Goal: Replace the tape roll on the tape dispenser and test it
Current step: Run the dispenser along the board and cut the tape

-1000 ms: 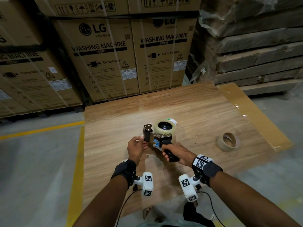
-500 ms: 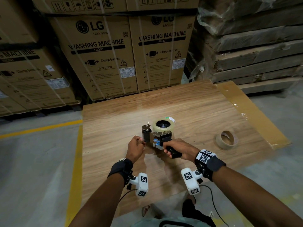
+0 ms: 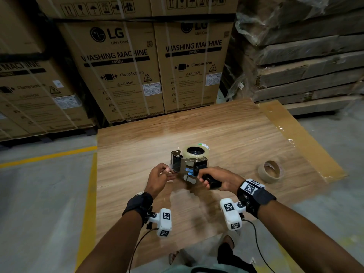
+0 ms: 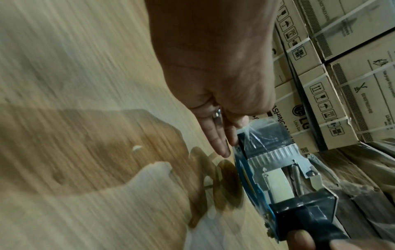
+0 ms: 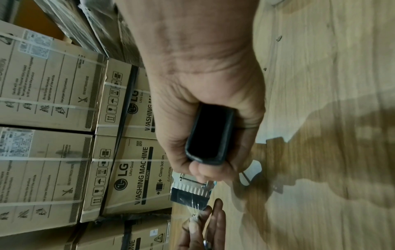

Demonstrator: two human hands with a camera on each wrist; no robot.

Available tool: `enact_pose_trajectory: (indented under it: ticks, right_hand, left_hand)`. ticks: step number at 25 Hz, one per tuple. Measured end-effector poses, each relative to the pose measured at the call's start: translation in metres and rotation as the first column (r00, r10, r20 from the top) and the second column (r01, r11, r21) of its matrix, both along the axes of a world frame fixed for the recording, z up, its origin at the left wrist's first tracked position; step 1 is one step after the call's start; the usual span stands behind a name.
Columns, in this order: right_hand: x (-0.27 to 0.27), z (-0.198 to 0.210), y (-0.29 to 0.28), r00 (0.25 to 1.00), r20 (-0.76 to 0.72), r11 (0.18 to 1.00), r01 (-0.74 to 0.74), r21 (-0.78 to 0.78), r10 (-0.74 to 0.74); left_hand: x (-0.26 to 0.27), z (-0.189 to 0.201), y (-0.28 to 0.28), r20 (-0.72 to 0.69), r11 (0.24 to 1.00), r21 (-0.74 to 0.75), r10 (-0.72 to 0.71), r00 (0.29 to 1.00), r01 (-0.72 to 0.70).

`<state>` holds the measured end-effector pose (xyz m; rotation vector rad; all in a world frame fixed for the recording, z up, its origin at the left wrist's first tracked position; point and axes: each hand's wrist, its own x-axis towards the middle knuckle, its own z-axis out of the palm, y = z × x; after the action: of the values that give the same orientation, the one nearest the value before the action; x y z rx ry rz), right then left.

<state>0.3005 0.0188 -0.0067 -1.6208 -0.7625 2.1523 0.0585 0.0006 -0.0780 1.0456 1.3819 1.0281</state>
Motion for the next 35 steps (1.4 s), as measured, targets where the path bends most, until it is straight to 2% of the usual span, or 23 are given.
enact_pose_trajectory:
  ticks: [4, 7, 10, 12, 14, 18, 26, 31, 35]
  right_hand:
    - [0.002, -0.001, 0.002, 0.999, -0.031, 0.999, 0.012, -0.034, -0.013]
    - [0.001, -0.001, 0.002, 0.999, -0.035, 0.999, 0.018, -0.041, -0.019]
    - [-0.003, 0.001, 0.002, 0.999, -0.035, 0.999, 0.017, -0.041, -0.019]
    - [-0.005, 0.003, 0.003, 0.999, -0.034, 0.999, 0.026, -0.042, -0.028]
    - [-0.007, 0.004, 0.003, 0.999, -0.029, 0.999, 0.034, -0.037, -0.035]
    - [-0.012, 0.007, 0.0, 0.998, -0.042, 0.998, 0.05, -0.033, -0.052]
    - [-0.014, 0.005, -0.004, 0.983, -0.134, 0.99, 0.115, -0.086, -0.126]
    - [-0.008, 0.005, -0.003, 0.98, -0.157, 0.986, 0.104, -0.127, -0.124]
    - [0.001, 0.003, -0.004, 0.975, -0.188, 0.984, 0.088, -0.158, -0.117]
  left_hand:
    - [-0.006, 0.007, 0.004, 0.03, 0.999, 0.016, -0.039, 0.999, 0.039]
    - [-0.006, 0.015, 0.006, 0.1, 0.997, -0.068, -0.03, 0.994, 0.037]
    - [0.0, 0.021, 0.002, 0.299, 0.967, -0.256, 0.099, 0.949, -0.02]
    - [0.002, 0.023, 0.0, 0.392, 0.95, -0.308, 0.18, 0.902, -0.056]
    - [0.002, 0.022, 0.001, 0.33, 0.96, -0.268, 0.167, 0.929, -0.078]
    - [0.002, 0.018, 0.004, 0.124, 0.99, -0.094, 0.114, 0.986, -0.103]
    - [0.008, 0.007, 0.008, -0.074, 0.957, 0.143, 0.266, 0.961, -0.254]
    - [0.011, 0.015, 0.014, -0.144, 0.959, 0.115, 0.273, 0.951, -0.258]
    - [0.009, 0.02, 0.019, -0.111, 0.965, 0.102, 0.252, 0.961, -0.242]
